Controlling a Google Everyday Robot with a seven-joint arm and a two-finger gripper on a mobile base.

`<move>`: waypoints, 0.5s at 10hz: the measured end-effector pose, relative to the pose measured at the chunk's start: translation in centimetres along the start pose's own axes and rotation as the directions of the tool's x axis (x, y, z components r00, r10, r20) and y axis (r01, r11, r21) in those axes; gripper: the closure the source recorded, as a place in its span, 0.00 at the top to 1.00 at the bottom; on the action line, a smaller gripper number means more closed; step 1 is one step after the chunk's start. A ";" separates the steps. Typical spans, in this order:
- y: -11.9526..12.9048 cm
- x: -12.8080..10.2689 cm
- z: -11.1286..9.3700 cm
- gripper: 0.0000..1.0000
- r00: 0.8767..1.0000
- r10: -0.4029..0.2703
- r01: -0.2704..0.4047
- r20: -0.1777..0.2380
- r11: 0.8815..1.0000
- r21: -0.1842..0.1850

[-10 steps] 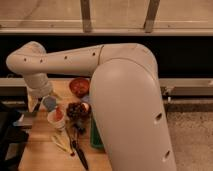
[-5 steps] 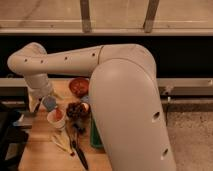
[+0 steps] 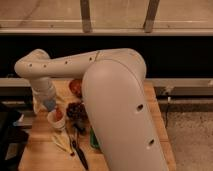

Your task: Place pepper in table surface

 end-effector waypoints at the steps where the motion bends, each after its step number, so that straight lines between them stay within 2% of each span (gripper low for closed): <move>1: -0.4 0.0 0.7 0.80 1.000 0.005 -0.005 -0.011 1.000 -0.003; 5: -1.7 -0.9 2.8 0.80 1.000 0.016 -0.017 -0.022 0.998 -0.053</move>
